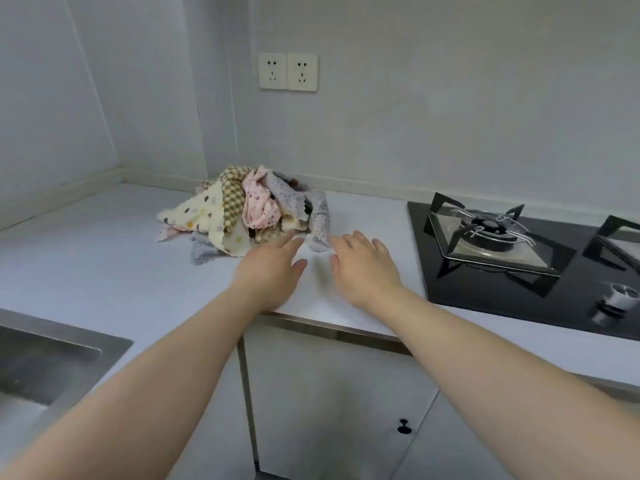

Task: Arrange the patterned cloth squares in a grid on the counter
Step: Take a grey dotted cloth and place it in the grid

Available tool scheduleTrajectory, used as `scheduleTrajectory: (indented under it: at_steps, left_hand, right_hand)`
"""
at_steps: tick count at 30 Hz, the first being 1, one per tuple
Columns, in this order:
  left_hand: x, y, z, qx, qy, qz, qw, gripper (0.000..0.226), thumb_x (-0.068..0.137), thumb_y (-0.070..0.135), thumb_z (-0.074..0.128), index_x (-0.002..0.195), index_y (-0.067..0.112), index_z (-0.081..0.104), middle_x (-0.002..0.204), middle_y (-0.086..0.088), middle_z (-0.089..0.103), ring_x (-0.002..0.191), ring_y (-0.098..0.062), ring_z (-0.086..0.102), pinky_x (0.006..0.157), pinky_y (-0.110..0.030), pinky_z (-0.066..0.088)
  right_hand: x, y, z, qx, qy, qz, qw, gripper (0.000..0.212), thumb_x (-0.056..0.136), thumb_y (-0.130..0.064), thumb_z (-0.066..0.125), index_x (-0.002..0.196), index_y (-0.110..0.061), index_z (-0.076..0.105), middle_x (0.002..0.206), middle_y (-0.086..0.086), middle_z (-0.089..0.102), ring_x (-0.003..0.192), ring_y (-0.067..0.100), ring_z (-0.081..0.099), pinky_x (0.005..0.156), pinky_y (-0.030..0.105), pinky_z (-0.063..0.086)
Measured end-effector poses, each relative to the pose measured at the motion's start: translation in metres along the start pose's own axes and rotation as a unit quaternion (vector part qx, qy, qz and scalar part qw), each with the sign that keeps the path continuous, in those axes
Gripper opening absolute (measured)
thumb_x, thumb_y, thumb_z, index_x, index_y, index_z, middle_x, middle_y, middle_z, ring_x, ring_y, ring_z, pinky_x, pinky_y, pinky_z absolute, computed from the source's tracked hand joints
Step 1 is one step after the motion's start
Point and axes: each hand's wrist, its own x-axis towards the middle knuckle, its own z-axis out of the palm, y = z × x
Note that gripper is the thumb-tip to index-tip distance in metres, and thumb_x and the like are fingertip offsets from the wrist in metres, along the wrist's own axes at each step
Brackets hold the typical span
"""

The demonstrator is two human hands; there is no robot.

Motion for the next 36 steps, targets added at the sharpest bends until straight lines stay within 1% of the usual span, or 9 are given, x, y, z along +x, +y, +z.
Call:
scheduleTrajectory:
  at_steps: [8,11,14,17,19,21,24,29,36]
  left_hand:
    - [0.005,-0.006,0.007,-0.081,0.025,0.002,0.996,0.048,0.105,0.033,0.045,0.151,0.019,0.044,0.160,0.001,0.038,0.140,-0.023,0.044,0.110,-0.036,0.039]
    - [0.005,-0.009,0.009,-0.096,0.033,-0.006,0.995,0.047,0.105,0.028,0.046,0.150,0.017,0.045,0.156,0.000,0.044,0.134,-0.026,0.049,0.105,-0.037,0.042]
    - [0.006,-0.013,0.007,-0.123,0.052,-0.036,0.990,0.044,0.105,0.026,0.045,0.148,0.017,0.045,0.150,-0.002,0.048,0.129,-0.028,0.052,0.100,-0.040,0.045]
    - [0.006,-0.015,0.005,-0.146,0.072,-0.070,0.984,0.041,0.104,0.023,0.046,0.145,0.017,0.048,0.145,-0.003,0.051,0.126,-0.028,0.052,0.096,-0.039,0.044]
    - [0.007,-0.014,0.004,-0.155,0.076,-0.077,0.982,0.039,0.104,0.023,0.047,0.143,0.018,0.049,0.144,-0.003,0.051,0.124,-0.028,0.053,0.094,-0.038,0.044]
    - [0.006,-0.013,0.004,-0.161,0.077,-0.076,0.981,0.039,0.104,0.023,0.046,0.143,0.018,0.048,0.145,-0.002,0.050,0.125,-0.026,0.052,0.095,-0.038,0.043]
    - [0.006,-0.011,0.005,-0.167,0.080,-0.066,0.980,0.043,0.105,0.026,0.047,0.147,0.018,0.044,0.149,-0.002,0.047,0.131,-0.024,0.048,0.100,-0.036,0.040]
    - [0.005,-0.004,0.005,-0.163,0.077,-0.044,0.983,0.048,0.106,0.031,0.045,0.152,0.018,0.040,0.155,0.000,0.042,0.139,-0.022,0.042,0.110,-0.036,0.036]
    - [0.001,0.022,-0.006,-0.161,0.062,0.015,0.985,0.054,0.106,0.042,0.042,0.156,0.028,0.033,0.164,0.010,0.027,0.151,-0.012,0.024,0.121,-0.031,0.026]
  right_hand:
    - [0.030,-0.019,0.011,0.047,-0.040,0.079,0.995,0.036,0.102,-0.020,0.037,0.132,-0.019,0.056,0.128,0.008,0.058,0.130,0.030,0.044,0.104,0.044,0.039]
    - [0.047,-0.016,0.023,0.107,-0.060,0.121,0.985,0.039,0.102,-0.023,0.036,0.133,-0.026,0.059,0.132,0.009,0.061,0.128,0.032,0.049,0.104,0.043,0.043]
    - [0.059,-0.013,0.034,0.174,-0.089,0.139,0.971,0.046,0.099,-0.023,0.039,0.139,-0.033,0.059,0.145,0.007,0.056,0.140,0.031,0.042,0.113,0.045,0.038]
    - [0.064,-0.008,0.038,0.181,-0.107,0.128,0.969,0.047,0.100,-0.019,0.039,0.142,-0.028,0.058,0.152,0.012,0.049,0.149,0.032,0.029,0.119,0.045,0.029]
    - [0.065,-0.002,0.035,0.200,-0.068,0.130,0.969,0.043,0.101,-0.018,0.041,0.138,-0.022,0.062,0.146,0.016,0.054,0.147,0.032,0.034,0.116,0.041,0.033]
    - [0.067,0.004,0.029,0.212,0.007,0.128,0.969,0.034,0.099,-0.019,0.045,0.118,-0.016,0.073,0.122,0.015,0.068,0.123,0.036,0.057,0.100,0.041,0.047]
    - [0.074,0.011,0.014,0.213,0.107,0.106,0.965,0.026,0.097,-0.016,0.050,0.103,-0.006,0.074,0.105,0.013,0.073,0.100,0.036,0.064,0.085,0.044,0.053]
    - [0.094,0.018,-0.025,0.191,0.218,0.030,0.956,0.030,0.100,-0.008,0.047,0.116,-0.001,0.071,0.119,0.012,0.071,0.112,0.036,0.062,0.097,0.043,0.049]
    - [0.091,0.032,-0.068,0.181,0.269,-0.035,0.945,0.042,0.101,-0.004,0.043,0.140,-0.005,0.058,0.144,0.010,0.058,0.132,0.033,0.049,0.112,0.046,0.039]
